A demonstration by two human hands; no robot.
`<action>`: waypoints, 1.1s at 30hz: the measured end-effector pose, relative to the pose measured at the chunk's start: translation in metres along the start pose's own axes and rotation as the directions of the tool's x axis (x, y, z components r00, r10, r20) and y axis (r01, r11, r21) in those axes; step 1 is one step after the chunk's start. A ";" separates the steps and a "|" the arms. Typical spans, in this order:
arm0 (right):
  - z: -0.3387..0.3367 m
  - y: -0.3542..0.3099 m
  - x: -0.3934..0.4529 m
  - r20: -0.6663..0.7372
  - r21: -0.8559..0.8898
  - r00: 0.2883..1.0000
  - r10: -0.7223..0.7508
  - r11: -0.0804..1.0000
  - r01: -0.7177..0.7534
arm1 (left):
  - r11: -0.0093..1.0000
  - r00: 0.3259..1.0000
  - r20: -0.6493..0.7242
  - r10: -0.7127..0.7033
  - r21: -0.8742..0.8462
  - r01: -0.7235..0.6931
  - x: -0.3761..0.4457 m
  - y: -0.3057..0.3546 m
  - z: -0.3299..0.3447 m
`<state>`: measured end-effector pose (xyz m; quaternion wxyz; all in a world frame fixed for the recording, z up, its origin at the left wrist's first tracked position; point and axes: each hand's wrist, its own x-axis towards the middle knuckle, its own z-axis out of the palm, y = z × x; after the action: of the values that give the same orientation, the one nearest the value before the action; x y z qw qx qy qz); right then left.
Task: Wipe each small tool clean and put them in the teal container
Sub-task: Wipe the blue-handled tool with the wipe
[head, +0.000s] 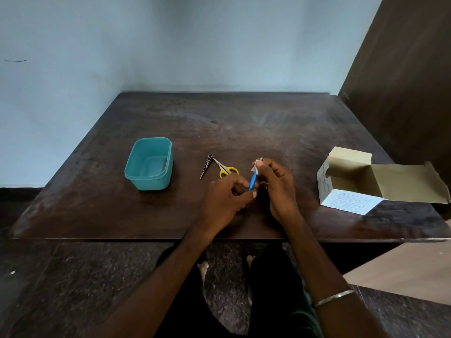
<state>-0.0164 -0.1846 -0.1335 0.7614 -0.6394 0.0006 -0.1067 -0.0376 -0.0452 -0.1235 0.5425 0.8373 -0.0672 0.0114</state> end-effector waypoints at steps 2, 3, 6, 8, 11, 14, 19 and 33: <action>0.000 0.000 0.000 0.008 -0.019 1.000 0.002 1.000 -0.001 | 0.997 0.999 0.004 -0.033 -0.070 0.033 -0.002 0.002 0.003; 0.000 0.001 0.000 0.022 -0.030 1.000 0.002 1.000 -0.001 | 0.995 0.999 -0.004 -0.041 -0.094 0.040 -0.002 0.002 0.005; -0.001 0.002 0.001 0.062 -0.025 0.998 0.019 1.000 -0.018 | 0.994 0.998 -0.051 -0.049 -0.104 0.043 0.000 0.003 0.004; -0.001 0.002 0.000 0.089 -0.019 0.996 0.024 1.000 -0.023 | 0.995 0.997 -0.063 -0.040 -0.094 0.034 0.001 0.004 0.003; 0.000 0.001 -0.001 0.135 -0.019 0.991 0.012 1.000 -0.009 | 0.997 0.996 -0.083 -0.031 -0.071 0.025 0.001 0.002 0.003; -0.001 0.002 -0.001 0.174 -0.012 0.985 -0.002 1.000 0.004 | 1.000 0.996 -0.086 0.009 -0.013 -0.011 0.000 -0.003 0.001; -0.002 0.004 0.000 0.181 -0.029 0.983 0.003 1.000 0.002 | 0.998 0.996 -0.070 0.055 0.028 -0.053 -0.001 -0.006 0.001; -0.001 0.006 -0.001 0.228 0.011 0.973 -0.044 0.999 0.042 | 0.991 0.999 0.028 0.018 -0.131 -0.014 0.002 -0.006 0.002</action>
<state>-0.0161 -0.1850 -0.1398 0.7560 -0.6449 -0.1013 -0.0489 -0.0349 -0.0454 -0.1295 0.5951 0.7994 -0.0826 -0.0009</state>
